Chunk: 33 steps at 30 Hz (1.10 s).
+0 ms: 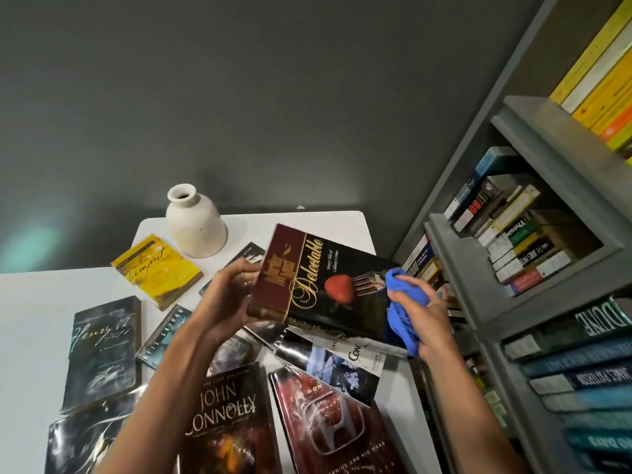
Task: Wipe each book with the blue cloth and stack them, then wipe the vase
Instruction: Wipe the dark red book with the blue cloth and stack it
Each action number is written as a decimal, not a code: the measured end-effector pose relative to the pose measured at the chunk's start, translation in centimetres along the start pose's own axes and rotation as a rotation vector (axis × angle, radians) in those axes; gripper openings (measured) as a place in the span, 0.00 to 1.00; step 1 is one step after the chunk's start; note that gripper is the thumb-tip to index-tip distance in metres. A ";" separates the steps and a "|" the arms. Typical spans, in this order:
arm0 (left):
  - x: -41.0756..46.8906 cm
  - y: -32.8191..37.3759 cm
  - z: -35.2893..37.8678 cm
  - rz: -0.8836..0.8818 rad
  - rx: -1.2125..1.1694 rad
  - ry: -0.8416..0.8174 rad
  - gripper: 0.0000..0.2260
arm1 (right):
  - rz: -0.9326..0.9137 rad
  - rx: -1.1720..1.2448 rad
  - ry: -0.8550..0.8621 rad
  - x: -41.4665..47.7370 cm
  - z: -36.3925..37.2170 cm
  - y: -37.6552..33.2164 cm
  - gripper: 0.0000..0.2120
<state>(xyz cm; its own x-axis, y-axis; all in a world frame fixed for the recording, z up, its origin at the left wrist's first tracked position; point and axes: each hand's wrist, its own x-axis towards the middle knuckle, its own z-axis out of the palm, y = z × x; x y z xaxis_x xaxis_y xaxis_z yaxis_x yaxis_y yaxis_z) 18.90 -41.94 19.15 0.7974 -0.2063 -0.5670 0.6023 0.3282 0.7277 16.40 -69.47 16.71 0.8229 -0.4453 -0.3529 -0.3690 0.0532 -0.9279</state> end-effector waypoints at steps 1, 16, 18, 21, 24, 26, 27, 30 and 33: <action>0.6 -0.5 0.0 -0.012 0.091 0.035 0.13 | -0.032 -0.024 0.009 0.0 0.0 0.1 0.11; 4.6 -4.6 0.6 0.218 0.183 0.349 0.18 | 0.274 -0.185 -0.112 2.5 -2.8 0.5 0.21; 5.7 -4.3 0.2 0.226 0.133 0.344 0.17 | 0.354 -0.151 -0.218 3.2 -1.9 0.5 0.20; 7.5 -3.5 0.5 0.220 0.146 0.359 0.16 | 0.373 -0.195 -0.267 5.2 -0.9 0.3 0.22; 9.8 -2.9 0.8 0.238 0.143 0.329 0.18 | 0.336 -0.208 -0.241 7.5 -0.2 0.0 0.21; 11.8 -2.4 0.7 0.235 0.171 0.321 0.18 | 0.321 -0.235 -0.242 9.3 0.5 -0.3 0.20; 12.8 -2.0 0.6 0.228 0.188 0.320 0.18 | 0.314 -0.247 -0.239 10.4 0.8 -0.4 0.19; 16.1 -0.8 0.6 0.177 0.194 0.297 0.17 | 0.303 -0.257 -0.224 13.3 2.2 -1.0 0.17; 19.2 0.6 0.1 0.112 0.171 0.255 0.10 | 0.302 -0.289 -0.203 16.5 3.6 -0.6 0.17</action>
<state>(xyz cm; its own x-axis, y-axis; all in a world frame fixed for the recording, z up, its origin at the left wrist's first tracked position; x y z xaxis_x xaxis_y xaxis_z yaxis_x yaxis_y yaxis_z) 34.63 -45.77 8.75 0.8374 0.0674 -0.5423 0.5257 0.1721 0.8331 31.76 -73.62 11.06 0.7174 -0.2629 -0.6451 -0.6866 -0.1103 -0.7186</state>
